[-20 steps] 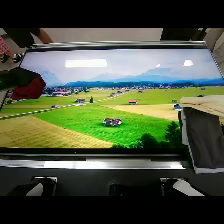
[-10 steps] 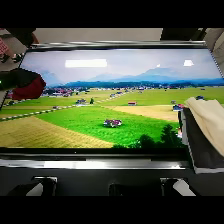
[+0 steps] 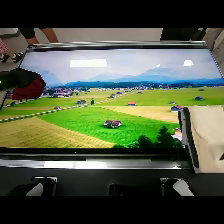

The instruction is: Fold the shirts.

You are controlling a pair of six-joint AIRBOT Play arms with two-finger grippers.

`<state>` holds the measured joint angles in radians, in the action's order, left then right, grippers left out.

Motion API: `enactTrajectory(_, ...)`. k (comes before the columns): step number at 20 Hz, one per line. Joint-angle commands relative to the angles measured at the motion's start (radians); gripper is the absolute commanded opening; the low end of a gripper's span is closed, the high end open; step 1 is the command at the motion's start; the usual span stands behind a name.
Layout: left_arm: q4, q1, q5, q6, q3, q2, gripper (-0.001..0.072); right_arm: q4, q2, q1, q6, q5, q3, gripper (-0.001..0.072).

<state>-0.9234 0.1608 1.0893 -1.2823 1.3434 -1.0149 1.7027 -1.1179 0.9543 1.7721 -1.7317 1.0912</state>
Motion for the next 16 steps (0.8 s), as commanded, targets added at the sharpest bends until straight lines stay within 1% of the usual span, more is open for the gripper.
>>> enactTrajectory(1,0.000,0.000,-0.008,-0.001,0.007,0.000,0.0036,0.011,0.001,-0.001,-0.060,0.068,0.033,0.0651)
enactTrajectory(2,0.000,0.000,-0.019,-0.005,0.024,0.000,0.0036,0.004,0.001,-0.001,-0.094,0.103,0.102,0.0651)
enactTrajectory(3,-0.001,0.000,-0.044,-0.019,0.056,0.000,0.0035,-0.034,0.002,-0.001,-0.129,0.171,0.196,0.0650)
enactTrajectory(5,-0.032,-0.003,-0.124,-0.023,0.150,-0.013,0.0034,-0.179,0.002,-0.048,-0.194,0.343,0.395,0.0650)
enactTrajectory(6,-0.134,-0.021,-0.158,-0.074,0.210,-0.034,0.0033,-0.245,0.002,-0.117,-0.215,0.450,0.488,0.0649)
enactTrajectory(7,-0.291,-0.050,-0.158,-0.158,0.268,-0.066,0.0033,-0.292,0.002,-0.208,-0.217,0.541,0.549,0.0649)
enactTrajectory(8,-0.486,-0.089,-0.120,-0.248,0.325,-0.113,0.0033,-0.332,0.001,-0.330,-0.217,0.620,0.584,0.0631)
enactTrajectory(9,-0.640,-0.130,-0.060,-0.310,0.360,-0.160,0.0033,-0.343,-0.001,-0.475,-0.208,0.681,0.586,0.0631)
enactTrajectory(10,-0.745,-0.169,0.009,-0.352,0.373,-0.208,0.0034,-0.328,-0.019,-0.613,-0.174,0.695,0.586,0.0630)
enactTrajectory(11,-0.767,-0.195,0.073,-0.360,0.369,-0.248,0.0039,-0.309,-0.058,-0.753,-0.105,0.675,0.586,0.0630)
enactTrajectory(12,-0.751,-0.216,0.152,-0.360,0.357,-0.292,0.0148,-0.303,-0.112,-0.868,-0.050,0.628,0.586,0.0629)
enactTrajectory(13,-0.718,-0.232,0.226,-0.362,0.336,-0.327,0.0402,-0.314,-0.181,-0.975,-0.001,0.554,0.586,0.0626)
enactTrajectory(14,-0.681,-0.246,0.292,-0.373,0.303,-0.360,0.0628,-0.338,-0.247,-1.057,0.016,0.472,0.586,0.0621)
enactTrajectory(15,-0.640,-0.260,0.322,-0.372,0.257,-0.381,0.0650,-0.358,-0.313,-1.125,0.016,0.395,0.586,0.0615)
enactTrajectory(16,-0.608,-0.272,0.319,-0.372,0.203,-0.386,0.0651,-0.360,-0.367,-1.173,0.016,0.336,0.586,0.0613)
